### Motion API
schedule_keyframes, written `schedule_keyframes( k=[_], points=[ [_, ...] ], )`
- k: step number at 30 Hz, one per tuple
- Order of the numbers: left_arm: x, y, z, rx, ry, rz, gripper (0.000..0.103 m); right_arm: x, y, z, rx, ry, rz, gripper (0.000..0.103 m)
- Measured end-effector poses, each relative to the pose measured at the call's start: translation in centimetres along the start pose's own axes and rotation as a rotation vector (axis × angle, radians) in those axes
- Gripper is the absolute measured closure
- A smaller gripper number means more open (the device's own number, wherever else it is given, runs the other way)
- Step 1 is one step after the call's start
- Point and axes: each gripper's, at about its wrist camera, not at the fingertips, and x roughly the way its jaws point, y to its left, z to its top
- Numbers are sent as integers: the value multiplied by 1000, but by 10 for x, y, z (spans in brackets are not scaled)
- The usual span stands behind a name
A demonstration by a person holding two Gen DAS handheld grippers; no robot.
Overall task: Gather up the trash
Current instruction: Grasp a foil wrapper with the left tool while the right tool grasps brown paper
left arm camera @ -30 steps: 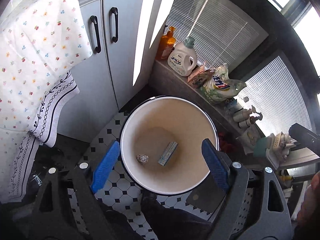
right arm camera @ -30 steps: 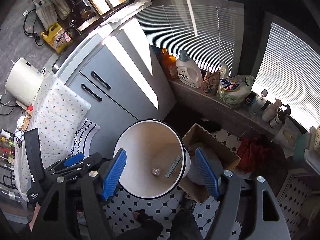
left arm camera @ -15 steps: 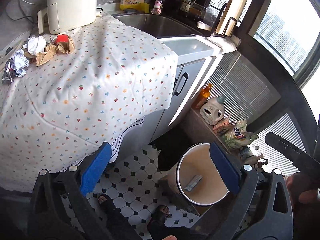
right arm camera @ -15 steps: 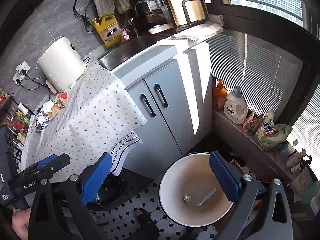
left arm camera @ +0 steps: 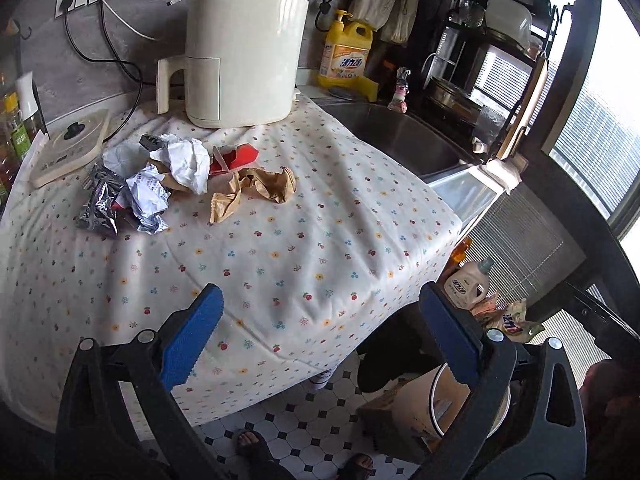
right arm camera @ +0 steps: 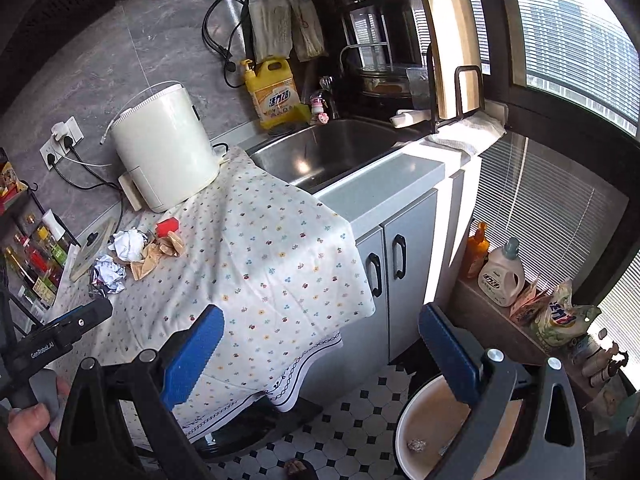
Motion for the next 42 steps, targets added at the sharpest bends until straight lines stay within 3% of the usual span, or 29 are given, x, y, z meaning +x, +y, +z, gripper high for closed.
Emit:
schedule_keyframes(
  k=[9, 14, 16, 27, 31, 33, 34, 37, 38, 42],
  points=[
    [-4, 85, 21, -59, -57, 27, 8, 28, 73, 10, -38, -16, 19, 7],
    [4, 128, 31, -94, -56, 32, 23, 47, 109, 13, -56, -20, 36, 7],
    [8, 141, 36, -89, -51, 32, 25, 54, 122, 14, -49, -15, 45, 7],
    [45, 180, 64, -43, 9, -39, 45, 90, 168, 8, -24, 95, 56, 8],
    [66, 182, 72, -3, 30, -52, 46, 92, 175, 4, -2, 121, 62, 8],
    [80, 183, 72, 10, 54, -49, 55, 95, 181, 4, -29, 124, 65, 8],
    [87, 184, 70, 0, 78, -53, 72, 98, 185, 4, -44, 128, 65, 8],
    [84, 187, 66, -29, 66, -66, 79, 109, 197, 7, -73, 143, 96, 8],
    [80, 188, 65, -37, 58, -76, 93, 113, 203, 8, -84, 150, 109, 11],
    [61, 193, 61, -84, 38, -98, 92, 130, 226, 11, -147, 176, 161, 20]
  ],
)
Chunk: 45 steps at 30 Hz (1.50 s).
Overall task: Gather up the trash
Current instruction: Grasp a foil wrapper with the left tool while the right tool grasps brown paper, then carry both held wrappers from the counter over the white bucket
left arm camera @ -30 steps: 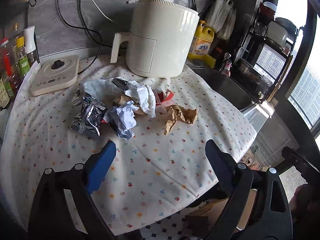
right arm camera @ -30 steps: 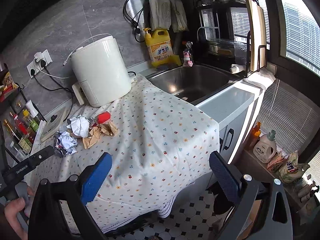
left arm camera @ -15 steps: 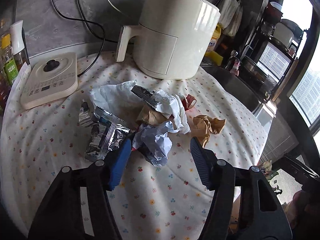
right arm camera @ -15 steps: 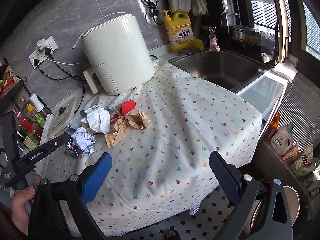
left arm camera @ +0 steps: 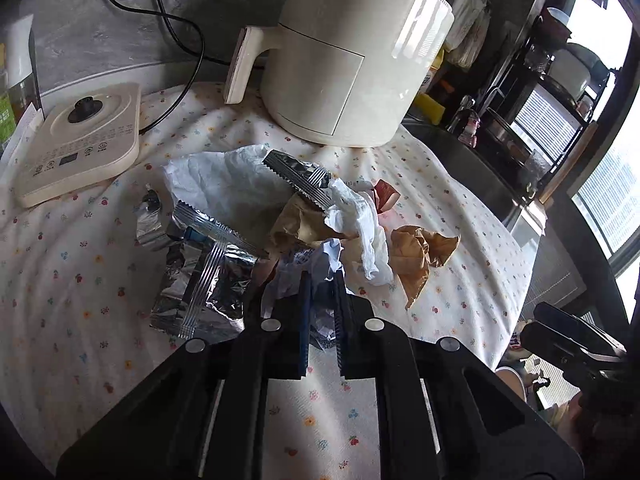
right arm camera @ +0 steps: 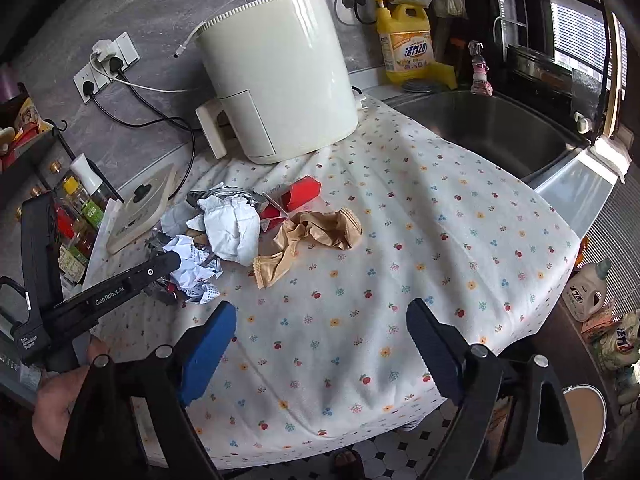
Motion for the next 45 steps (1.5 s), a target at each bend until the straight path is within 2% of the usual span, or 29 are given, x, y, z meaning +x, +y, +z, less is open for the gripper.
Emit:
schedule_keyframes(
  k=[5, 10, 13, 17, 18, 20, 22, 23, 28, 33, 40, 45],
  points=[
    [-30, 5, -3, -25, -42, -19, 92, 31, 19, 10, -49, 46, 34, 33],
    [-56, 23, -9, -80, -68, -2, 92, 65, 29, 22, -58, 74, 42, 33],
    [-67, 36, -18, -101, -85, 39, 92, 84, 30, 27, -55, 92, 37, 34],
    [-84, 58, -31, -170, -101, 99, 92, 102, 28, 28, -39, 107, 29, 41],
    [-90, 62, -33, -181, -109, 114, 92, 105, 27, 28, -30, 113, 33, 46],
    [-101, 69, -37, -198, -130, 144, 92, 111, 27, 26, -14, 138, 29, 72],
    [-112, 76, -41, -219, -153, 166, 92, 111, 26, 24, 0, 146, 14, 84],
    [-116, 79, -43, -231, -162, 175, 92, 110, 25, 23, 3, 142, 7, 93],
    [-127, 82, -49, -260, -189, 196, 92, 94, 22, 20, 5, 113, -12, 97],
    [-129, 70, -48, -257, -212, 191, 92, 67, 13, 19, 0, 75, 0, 98],
    [-128, 36, -49, -230, -244, 177, 92, 28, -1, 14, -30, 35, 47, 99],
    [-119, 2, -53, -213, -228, 142, 92, -11, -20, 5, -56, -5, 50, 99]
  ],
)
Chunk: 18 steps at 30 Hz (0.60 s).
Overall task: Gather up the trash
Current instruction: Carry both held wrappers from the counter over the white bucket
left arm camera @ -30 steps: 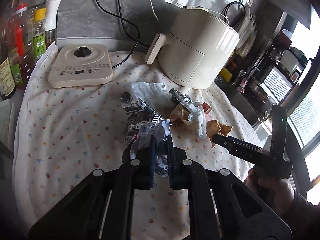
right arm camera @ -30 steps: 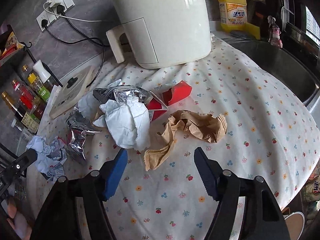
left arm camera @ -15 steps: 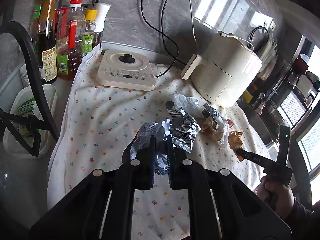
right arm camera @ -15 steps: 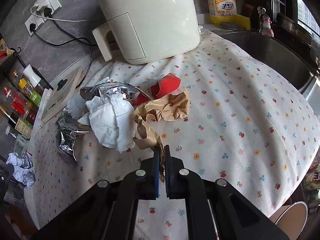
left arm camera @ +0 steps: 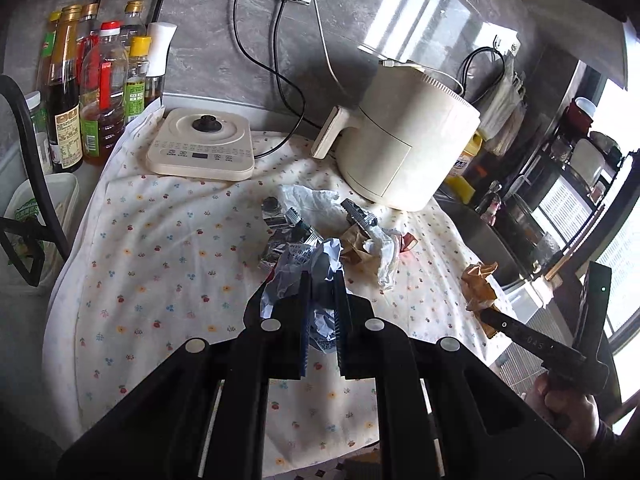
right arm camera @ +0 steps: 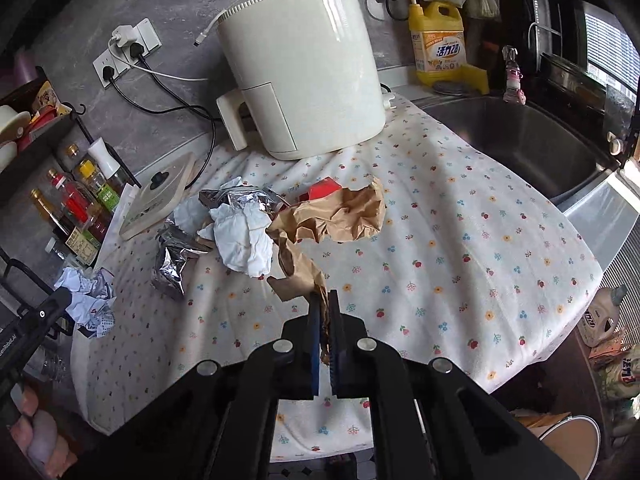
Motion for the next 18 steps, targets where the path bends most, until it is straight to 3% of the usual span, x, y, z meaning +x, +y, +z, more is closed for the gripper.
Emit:
schedule_keyframes(
  k=[18],
  points=[
    [29, -145, -73, 176, 173, -203, 92, -106, -110, -76, 123, -24, -83, 99]
  ],
)
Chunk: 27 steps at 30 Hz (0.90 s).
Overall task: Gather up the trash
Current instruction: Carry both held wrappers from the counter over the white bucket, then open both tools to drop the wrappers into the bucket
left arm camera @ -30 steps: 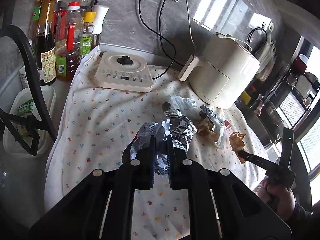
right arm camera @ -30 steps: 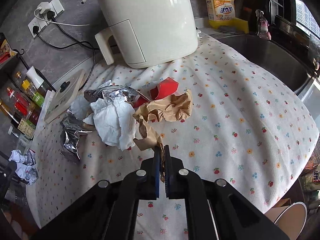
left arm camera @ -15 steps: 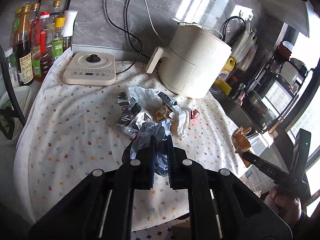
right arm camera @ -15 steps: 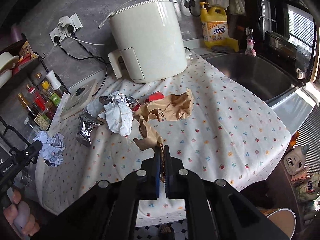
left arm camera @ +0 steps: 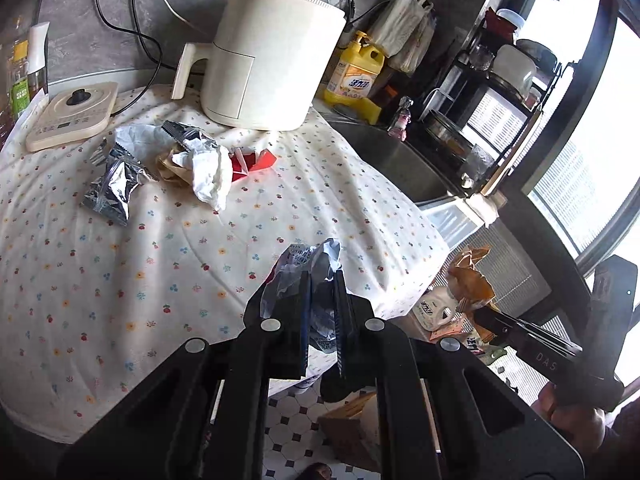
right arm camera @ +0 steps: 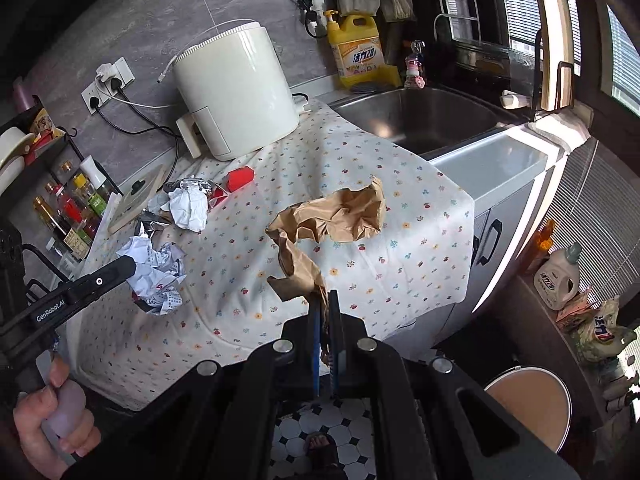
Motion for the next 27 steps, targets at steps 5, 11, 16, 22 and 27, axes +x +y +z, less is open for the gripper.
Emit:
schedule_keyframes(
  k=[5, 11, 16, 22, 27],
  points=[
    [19, -38, -11, 55, 49, -46, 92, -14, -43, -17, 71, 9, -51, 98],
    [42, -81, -30, 109, 113, -99, 92, -32, -100, -42, 164, 35, -135, 98],
    [61, -118, -46, 161, 162, -139, 92, -44, -147, -69, 251, 72, -201, 98],
    [86, -156, -68, 192, 222, -184, 92, -50, -197, -107, 353, 173, -251, 92],
    [104, -188, -88, 218, 263, -215, 92, -72, -221, -125, 363, 166, -295, 30]
  ],
)
